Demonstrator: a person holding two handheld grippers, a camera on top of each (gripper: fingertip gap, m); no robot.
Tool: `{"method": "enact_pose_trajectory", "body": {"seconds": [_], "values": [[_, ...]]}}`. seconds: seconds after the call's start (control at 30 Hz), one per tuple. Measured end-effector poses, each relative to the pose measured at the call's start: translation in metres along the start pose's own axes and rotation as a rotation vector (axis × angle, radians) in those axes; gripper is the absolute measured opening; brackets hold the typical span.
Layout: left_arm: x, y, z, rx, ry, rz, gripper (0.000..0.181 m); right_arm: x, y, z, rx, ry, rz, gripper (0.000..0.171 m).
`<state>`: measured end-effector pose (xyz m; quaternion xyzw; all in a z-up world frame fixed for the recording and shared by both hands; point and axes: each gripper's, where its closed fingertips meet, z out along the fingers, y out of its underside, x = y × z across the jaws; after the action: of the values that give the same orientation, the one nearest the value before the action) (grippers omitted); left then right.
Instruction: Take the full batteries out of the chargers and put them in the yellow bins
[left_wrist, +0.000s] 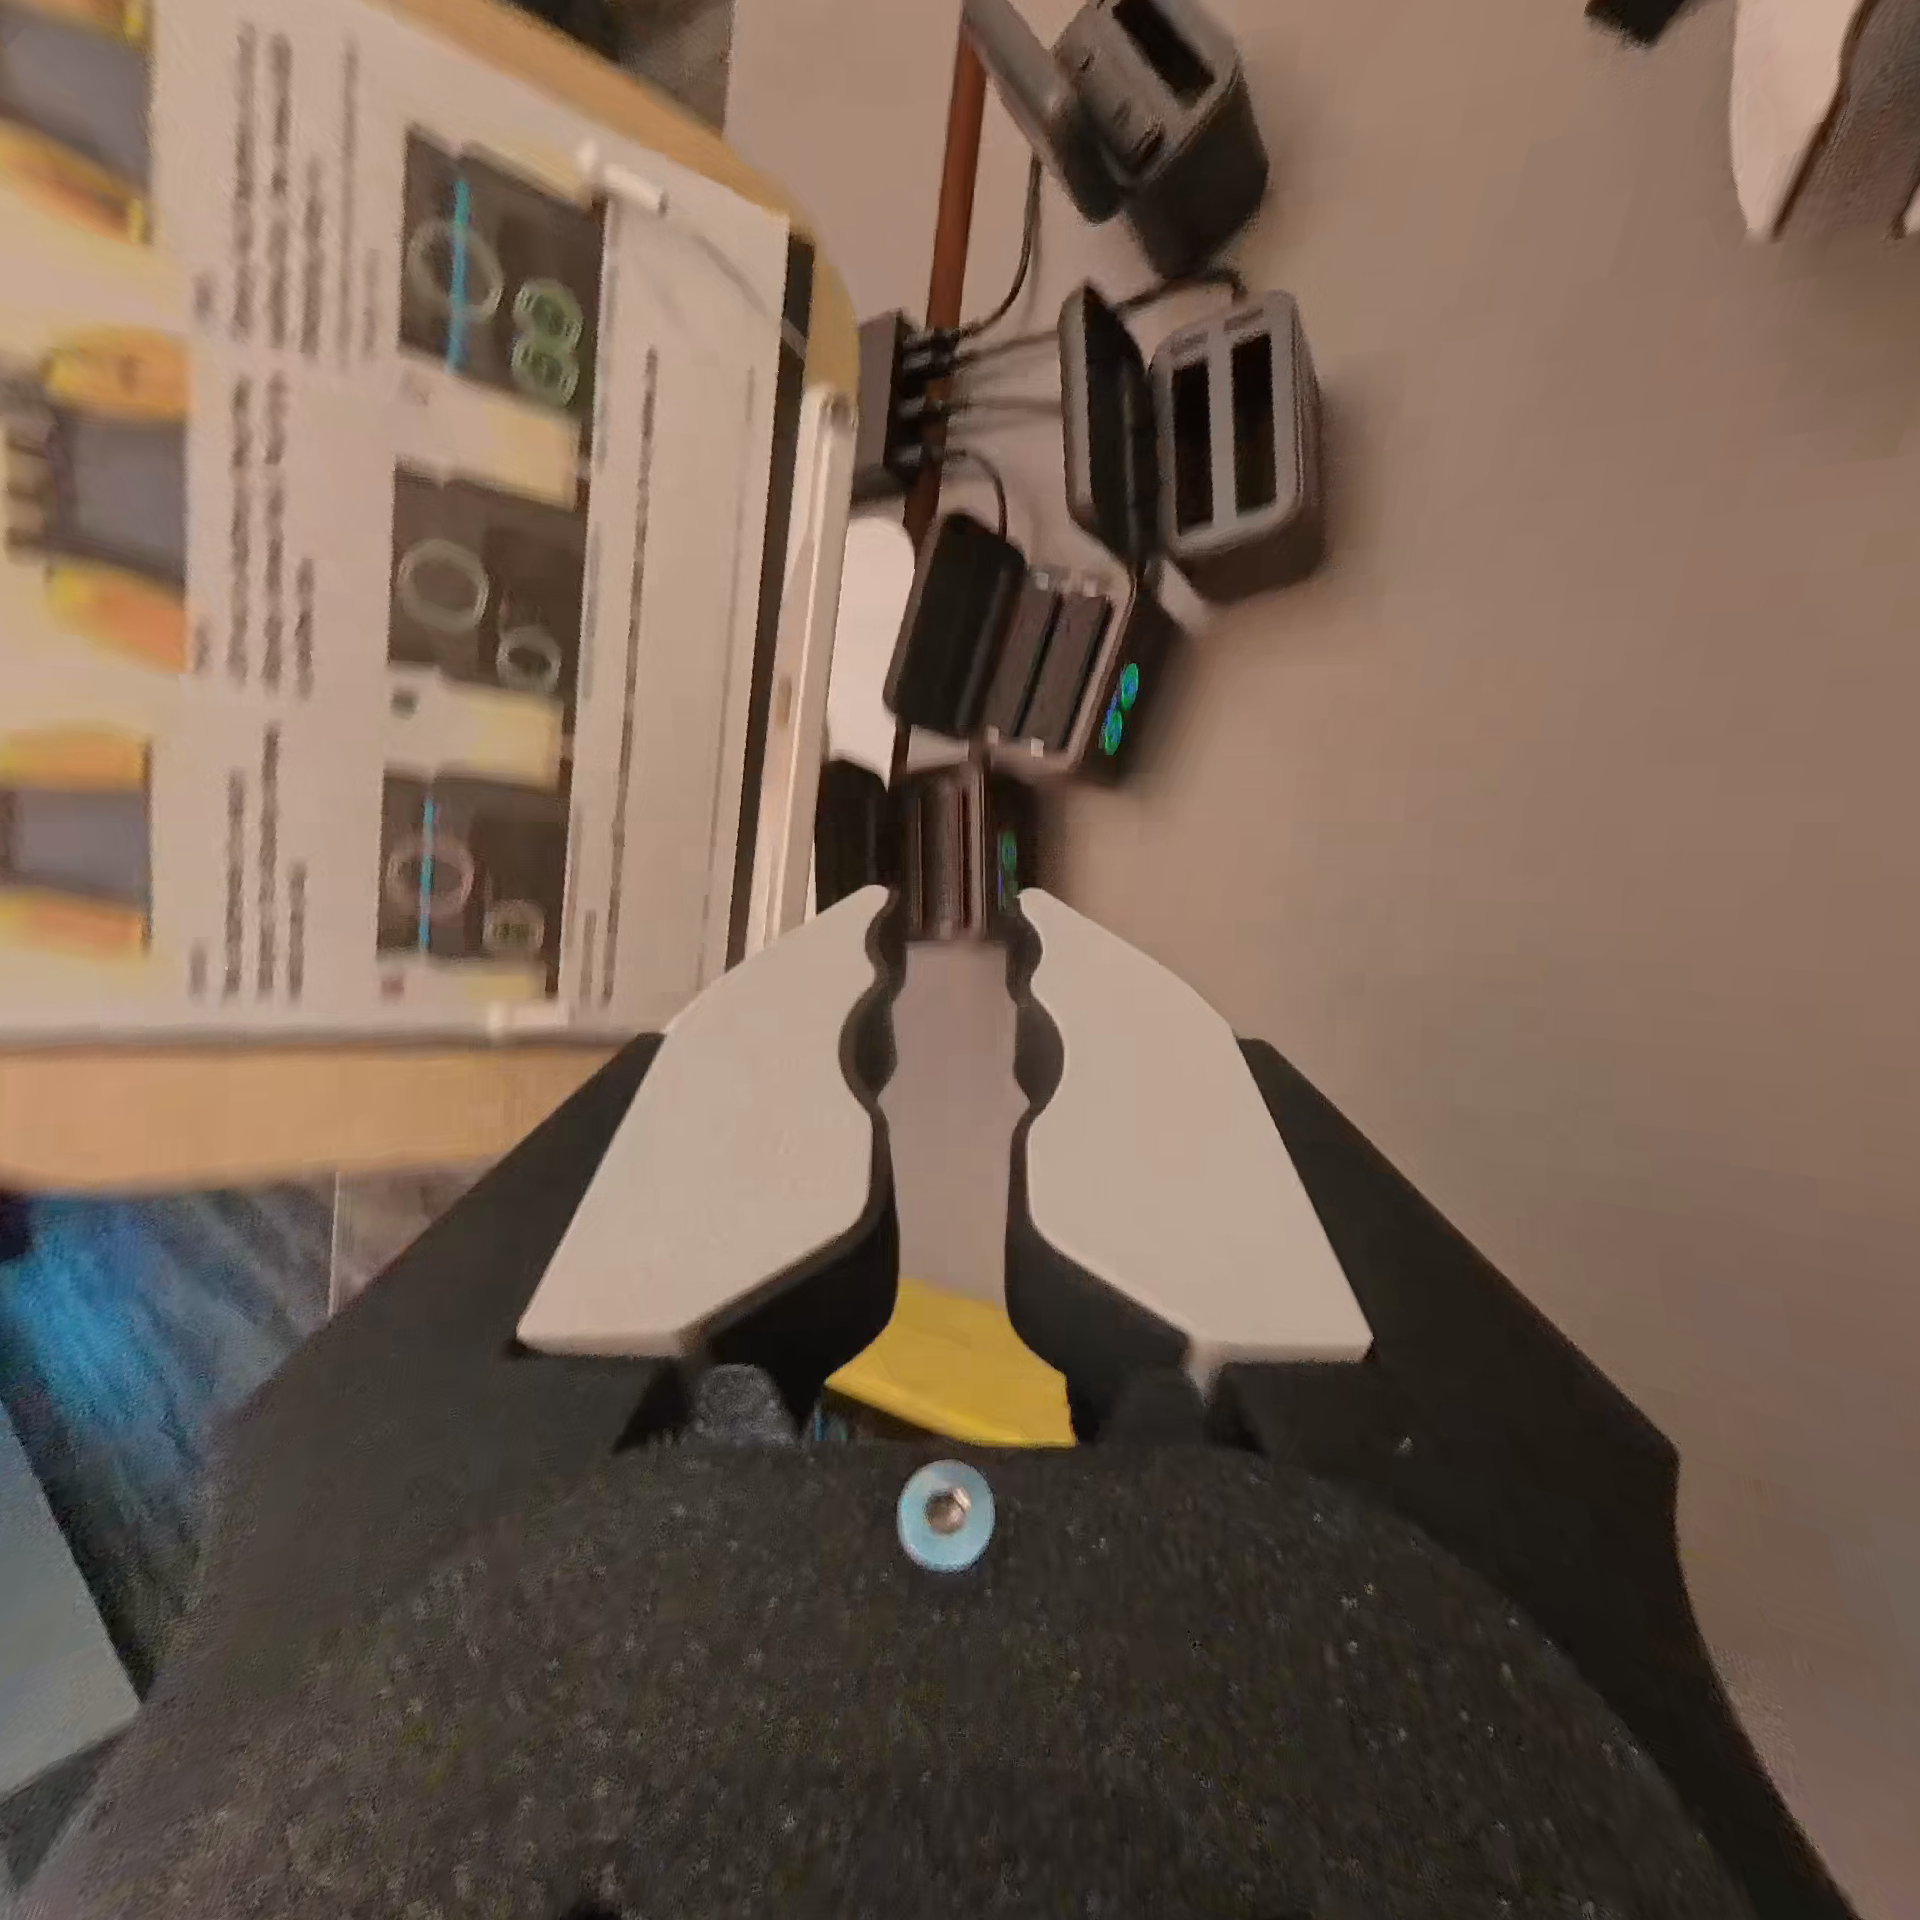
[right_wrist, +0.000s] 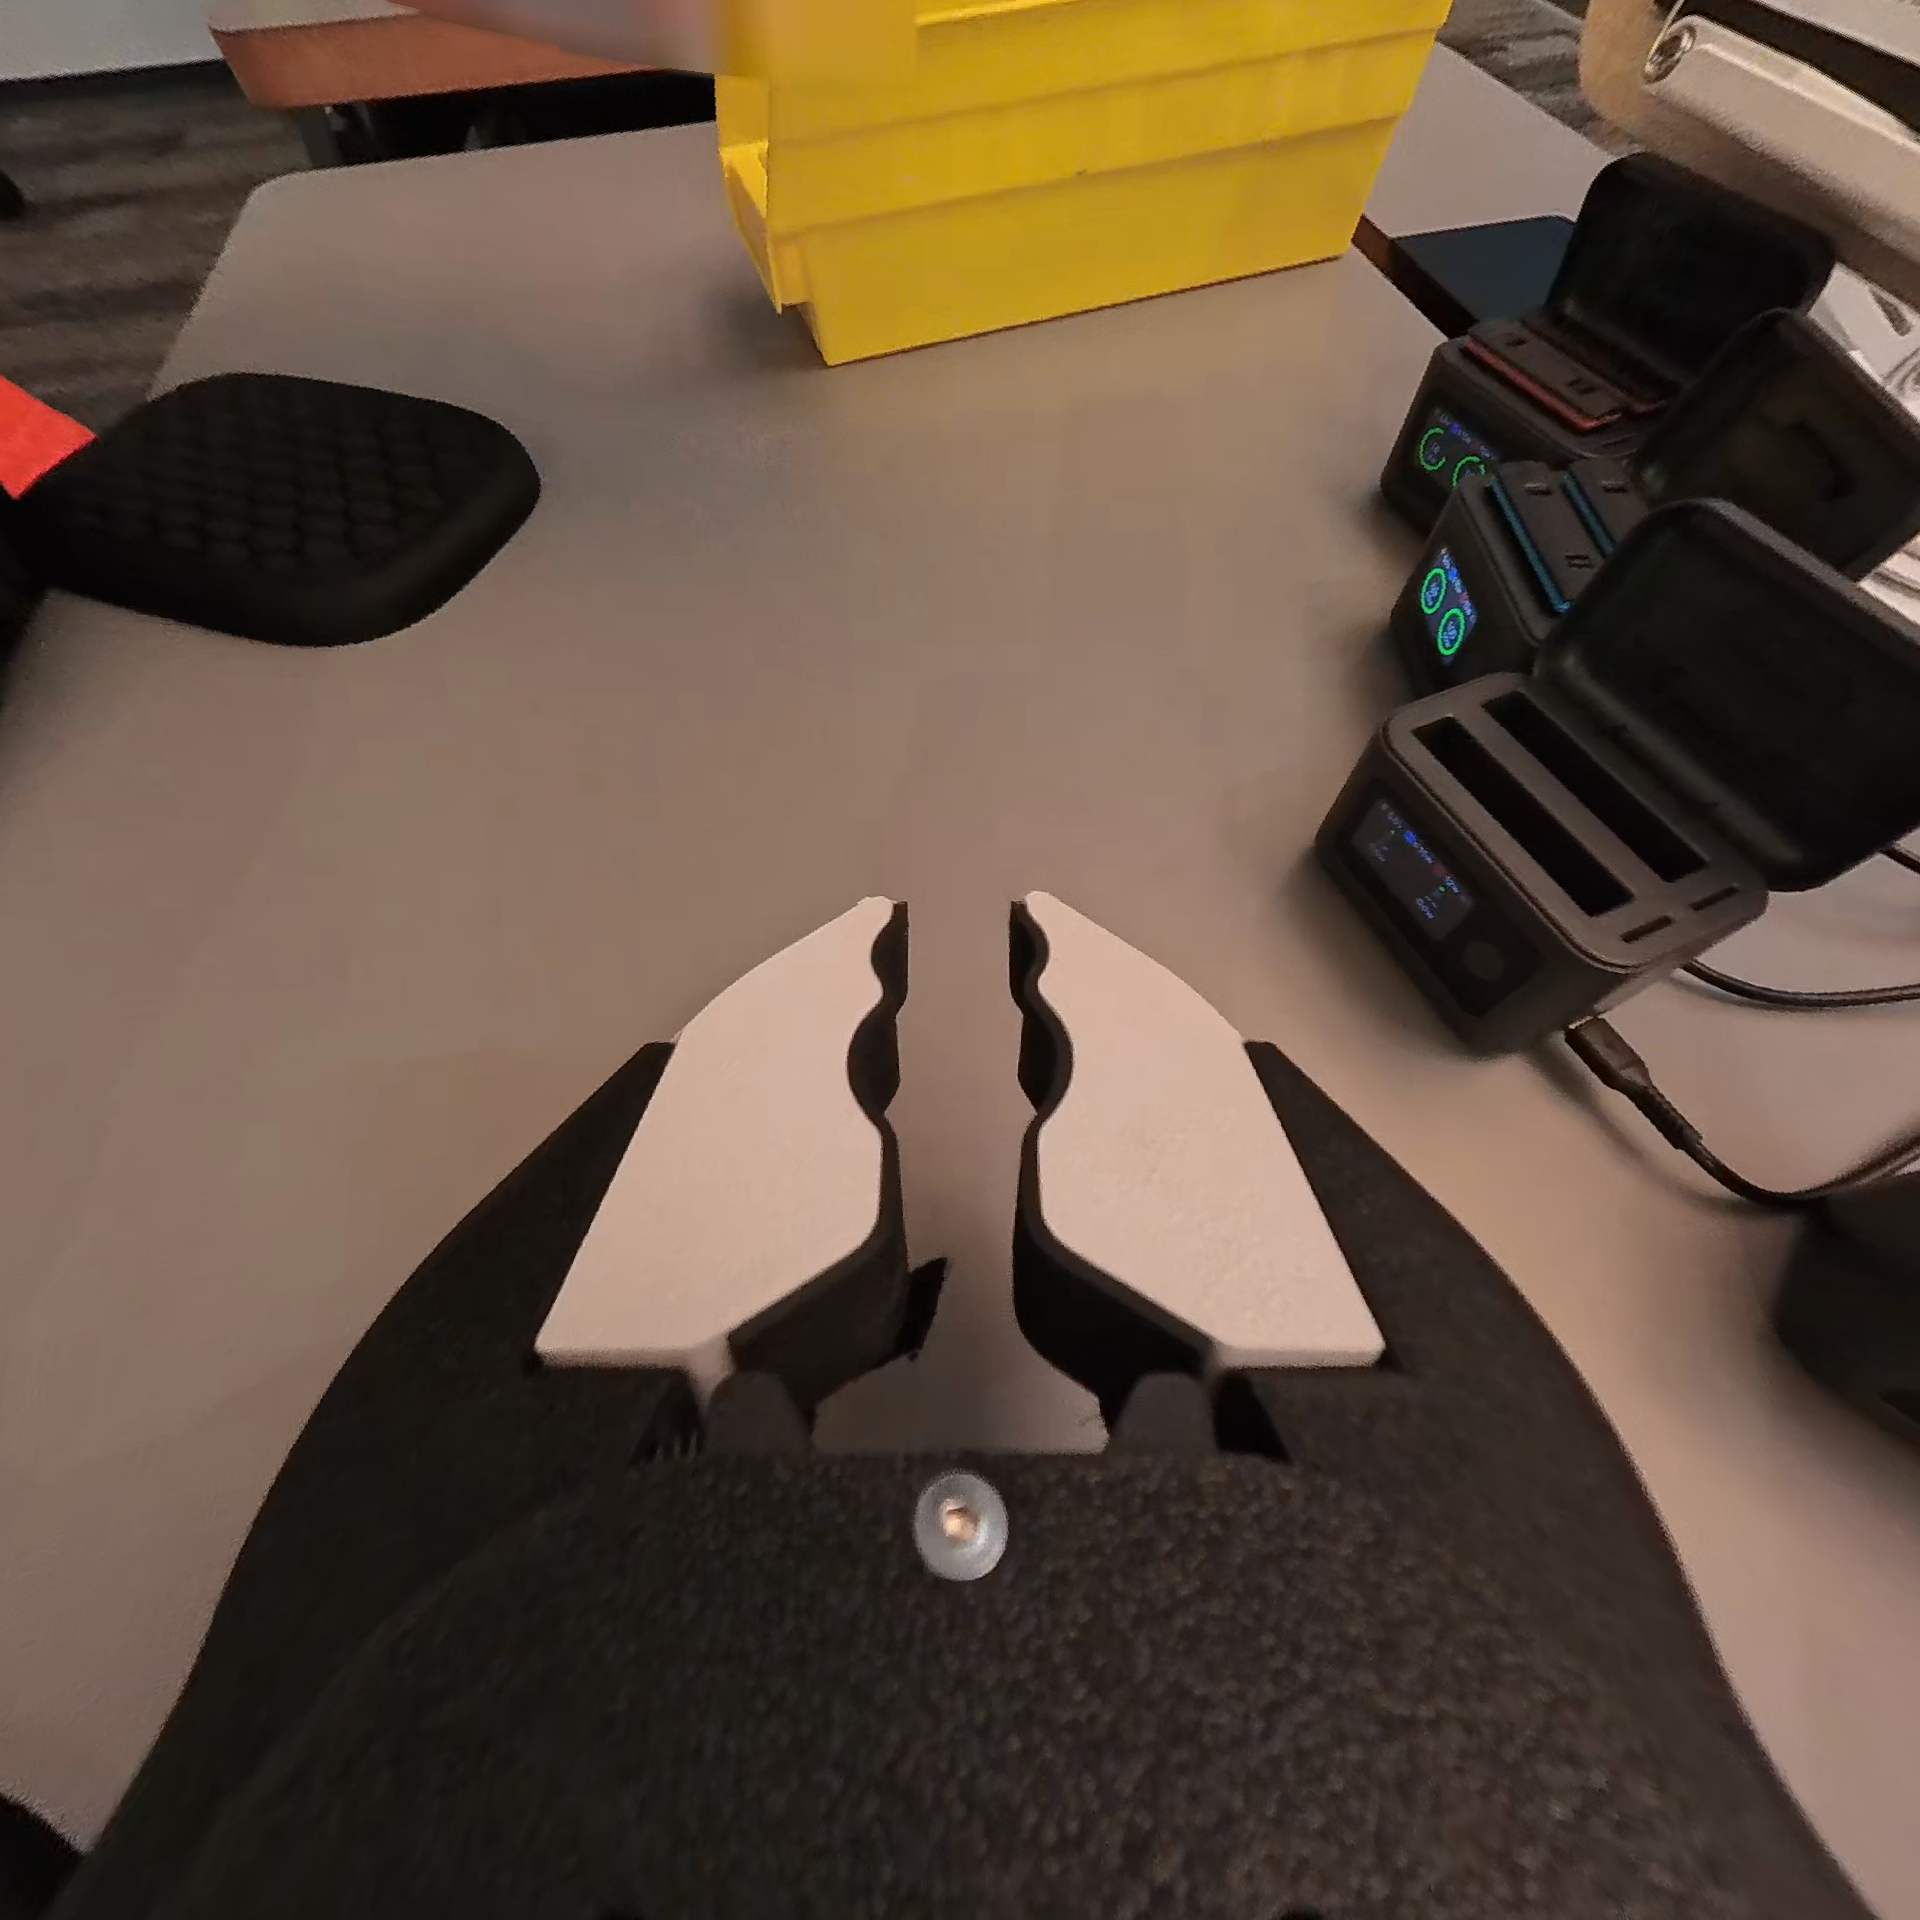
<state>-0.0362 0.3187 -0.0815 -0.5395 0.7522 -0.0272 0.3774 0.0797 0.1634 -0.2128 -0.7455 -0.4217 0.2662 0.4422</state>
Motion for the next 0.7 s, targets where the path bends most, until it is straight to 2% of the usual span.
{"method": "enact_pose_trajectory", "body": {"seconds": [0.1, 0.2, 0.3, 0.37, 0.47, 0.6, 0.7], "values": [[0.007, 0.053, -0.047, -0.098, -0.009, -0.04, 0.023, 0.001, 0.0, 0.0, 0.004, 0.008, 0.009, 0.018], [0.02, 0.12, -0.075, -0.232, 0.014, -0.109, 0.022, 0.0, 0.002, 0.003, -0.003, 0.003, 0.015, 0.018], [0.024, 0.183, -0.08, -0.356, -0.014, -0.147, 0.021, -0.003, 0.005, 0.008, -0.01, -0.009, 0.029, 0.018], [0.027, 0.214, -0.071, -0.41, -0.007, -0.176, 0.022, -0.005, 0.007, 0.01, -0.012, -0.017, 0.042, 0.018], [0.02, 0.243, -0.048, -0.448, -0.013, -0.191, 0.026, -0.006, 0.01, 0.013, -0.02, -0.018, 0.054, 0.018], [0.013, 0.263, -0.019, -0.502, -0.004, -0.174, 0.034, -0.006, 0.015, 0.015, -0.031, -0.019, 0.066, 0.018], [0.01, 0.265, -0.011, -0.527, -0.018, -0.119, 0.028, -0.005, 0.016, 0.013, -0.03, -0.02, 0.078, 0.018]]}}
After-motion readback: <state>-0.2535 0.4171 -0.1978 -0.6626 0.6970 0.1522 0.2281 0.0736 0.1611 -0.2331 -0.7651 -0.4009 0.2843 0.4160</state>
